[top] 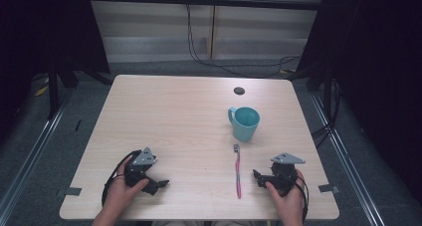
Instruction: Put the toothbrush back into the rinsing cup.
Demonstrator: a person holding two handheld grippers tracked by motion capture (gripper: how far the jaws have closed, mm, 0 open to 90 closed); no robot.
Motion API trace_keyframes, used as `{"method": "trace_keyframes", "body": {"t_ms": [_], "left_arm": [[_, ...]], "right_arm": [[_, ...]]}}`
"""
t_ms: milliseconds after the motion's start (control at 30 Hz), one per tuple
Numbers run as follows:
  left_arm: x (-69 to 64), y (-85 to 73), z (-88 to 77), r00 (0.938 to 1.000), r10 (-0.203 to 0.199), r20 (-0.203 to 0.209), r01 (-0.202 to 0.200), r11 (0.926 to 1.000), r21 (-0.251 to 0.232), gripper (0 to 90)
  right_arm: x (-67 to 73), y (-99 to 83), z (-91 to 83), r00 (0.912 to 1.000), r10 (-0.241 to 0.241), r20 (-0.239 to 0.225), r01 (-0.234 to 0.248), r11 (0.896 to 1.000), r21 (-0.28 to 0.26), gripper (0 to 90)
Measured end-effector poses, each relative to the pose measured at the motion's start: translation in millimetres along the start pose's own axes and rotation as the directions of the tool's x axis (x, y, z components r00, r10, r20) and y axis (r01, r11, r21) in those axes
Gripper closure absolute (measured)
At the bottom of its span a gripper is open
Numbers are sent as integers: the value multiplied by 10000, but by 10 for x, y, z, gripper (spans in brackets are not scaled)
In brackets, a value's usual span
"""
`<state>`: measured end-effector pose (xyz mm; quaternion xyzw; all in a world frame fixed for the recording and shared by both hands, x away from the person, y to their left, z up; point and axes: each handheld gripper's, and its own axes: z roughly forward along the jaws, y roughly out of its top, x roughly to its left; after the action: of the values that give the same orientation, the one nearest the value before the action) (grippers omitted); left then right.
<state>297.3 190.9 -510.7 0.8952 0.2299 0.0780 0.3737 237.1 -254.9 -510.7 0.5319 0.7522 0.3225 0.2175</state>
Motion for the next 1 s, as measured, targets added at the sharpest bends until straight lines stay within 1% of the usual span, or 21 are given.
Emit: {"method": "trace_keyframes", "body": {"t_ms": [133,200,333,367,400,467,500,533,600,633,700,733,833,867,900,933,1000], "left_arm": [[0,-1,1,10000,-1,-14,1,10000,-16,0],[0,-1,1,10000,1,-14,-1,10000,-14,0],[0,0,1,10000,1,-13,-1,10000,-14,0],[0,0,1,10000,0,-14,0,10000,-14,0],[0,0,1,10000,-1,-13,1,10000,-16,0],[0,0,1,10000,0,-14,0,10000,-15,0],[1,0,1,10000,4,-11,-4,10000,-10,0],[0,0,1,10000,2,-14,-2,10000,-13,0],[0,0,1,10000,1,-13,-1,10000,-15,0],[0,0,1,10000,1,-13,-1,10000,-14,0],[0,0,1,10000,-2,-14,2,10000,-16,0],[1,0,1,10000,0,-13,0,10000,-13,0],[0,0,1,10000,-1,-13,1,10000,-14,0],[0,0,1,10000,-1,-13,1,10000,-14,0],[0,0,1,10000,-2,-12,2,10000,-14,0],[1,0,1,10000,2,-14,-2,10000,-13,0],[0,0,1,10000,-4,-13,4,10000,-15,0]], "right_arm": [[-1,2,2,10000,3,-20,-3,10000,-3,123],[13,0,-4,9999,138,73,-138,9999,32,124],[17,7,-1,9997,205,151,-205,9998,44,129],[17,24,0,9994,305,168,-307,9994,126,129],[16,50,-2,9991,392,159,-397,9986,340,134],[20,111,-6,9984,510,226,-527,9955,793,176],[11,139,-8,9985,473,279,-498,9939,980,206],[2,168,-17,9976,613,318,-646,9908,1185,234],[-29,218,-23,9946,1029,143,-1039,9862,1286,232],[-35,243,-27,9940,1089,102,-1093,9857,1283,232],[-21,294,-44,9949,998,150,-1009,9857,1350,253],[-10,318,-44,9957,921,45,-917,9847,1479,277],[48,397,-33,9962,859,-161,-817,9806,1783,279],[48,397,-33,9962,859,-161,-817,9806,1783,279],[89,452,-26,9975,680,-211,-629,9801,1883,285],[107,480,-18,9975,638,-315,-567,9799,1915,287],[121,506,-15,9975,597,-373,-514,9798,1931,298]]}}
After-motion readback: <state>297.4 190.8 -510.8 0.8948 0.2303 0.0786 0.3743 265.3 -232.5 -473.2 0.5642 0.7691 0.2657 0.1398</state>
